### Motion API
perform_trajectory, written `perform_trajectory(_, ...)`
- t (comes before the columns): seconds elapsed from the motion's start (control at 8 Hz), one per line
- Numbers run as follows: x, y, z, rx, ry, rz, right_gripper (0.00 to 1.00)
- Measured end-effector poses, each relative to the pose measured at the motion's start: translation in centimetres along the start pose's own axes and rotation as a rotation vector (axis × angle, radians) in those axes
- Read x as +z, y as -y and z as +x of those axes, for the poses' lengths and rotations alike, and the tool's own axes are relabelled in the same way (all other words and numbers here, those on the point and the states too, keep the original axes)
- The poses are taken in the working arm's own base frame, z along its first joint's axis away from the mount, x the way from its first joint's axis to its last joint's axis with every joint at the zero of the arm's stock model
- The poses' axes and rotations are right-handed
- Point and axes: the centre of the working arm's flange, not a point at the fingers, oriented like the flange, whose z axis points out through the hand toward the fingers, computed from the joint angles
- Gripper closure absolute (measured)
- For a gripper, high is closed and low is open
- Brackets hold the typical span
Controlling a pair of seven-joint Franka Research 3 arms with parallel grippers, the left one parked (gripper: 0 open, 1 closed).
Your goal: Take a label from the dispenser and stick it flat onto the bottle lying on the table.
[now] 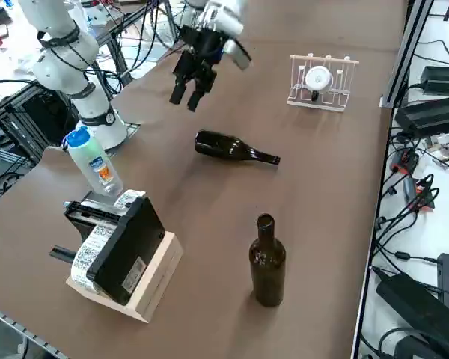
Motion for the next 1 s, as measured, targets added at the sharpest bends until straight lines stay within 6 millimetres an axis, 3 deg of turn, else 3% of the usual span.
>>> perform_trajectory(0.38, 7.2, 2.7, -0.2, -0.027, 0.020, -0.214, 0.05)
perform_trajectory(0.75, 14.0, 2.8, 0.7, -0.034, 0.052, -0.368, 0.14)
perform_trajectory(1.0, 18.7, 3.3, 1.1, 0.007, 0.046, -0.465, 0.14)
